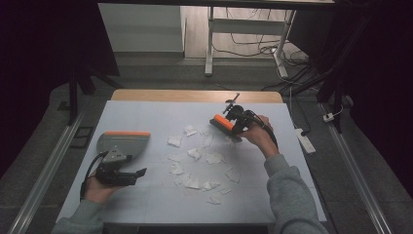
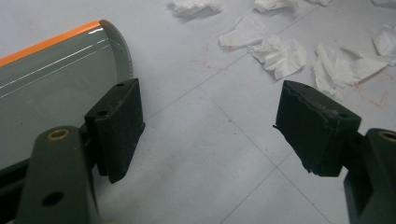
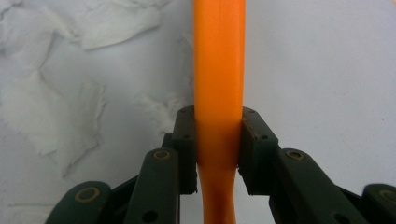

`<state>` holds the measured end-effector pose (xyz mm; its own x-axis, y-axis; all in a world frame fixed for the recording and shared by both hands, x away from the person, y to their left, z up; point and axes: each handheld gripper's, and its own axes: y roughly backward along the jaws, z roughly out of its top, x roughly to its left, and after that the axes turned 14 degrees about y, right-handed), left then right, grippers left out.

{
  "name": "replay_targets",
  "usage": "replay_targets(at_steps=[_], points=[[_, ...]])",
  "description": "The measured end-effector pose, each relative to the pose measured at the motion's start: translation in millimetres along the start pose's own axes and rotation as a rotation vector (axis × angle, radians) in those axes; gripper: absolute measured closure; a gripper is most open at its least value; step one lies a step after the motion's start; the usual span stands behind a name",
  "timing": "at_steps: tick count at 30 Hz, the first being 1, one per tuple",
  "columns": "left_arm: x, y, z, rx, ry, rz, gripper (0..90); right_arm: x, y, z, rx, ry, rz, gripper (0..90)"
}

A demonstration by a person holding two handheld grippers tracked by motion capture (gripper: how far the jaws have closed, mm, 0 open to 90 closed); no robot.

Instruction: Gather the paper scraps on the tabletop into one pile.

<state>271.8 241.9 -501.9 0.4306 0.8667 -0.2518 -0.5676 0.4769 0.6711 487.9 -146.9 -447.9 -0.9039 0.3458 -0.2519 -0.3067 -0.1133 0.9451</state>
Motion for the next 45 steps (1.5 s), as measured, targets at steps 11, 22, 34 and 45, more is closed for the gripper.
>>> replay_targets(at_steps=[11,22,34,45], points=[[-0.3,-0.8,-1.0,0.006,-0.001,-0.001,24.3,42.4,23.3,-12.5,-0.117,0.095,0.138,70.6],[0.4,-2.4,-1.4,0.01,0.003,0.002,24.3,9.1,33.8,-14.1,-0.187,-0.033,-0.003,70.5],[2.2,-2.5,-1.5,0.007,0.003,-0.005,24.5,-10.0,-6.9,25.3,-0.092,-0.007,-0.002,70.6],[2.4,-2.6,-1.3,0.005,0.003,-0.006,24.7,3.3,-12.8,51.3,-0.007,0.123,0.028,70.7]])
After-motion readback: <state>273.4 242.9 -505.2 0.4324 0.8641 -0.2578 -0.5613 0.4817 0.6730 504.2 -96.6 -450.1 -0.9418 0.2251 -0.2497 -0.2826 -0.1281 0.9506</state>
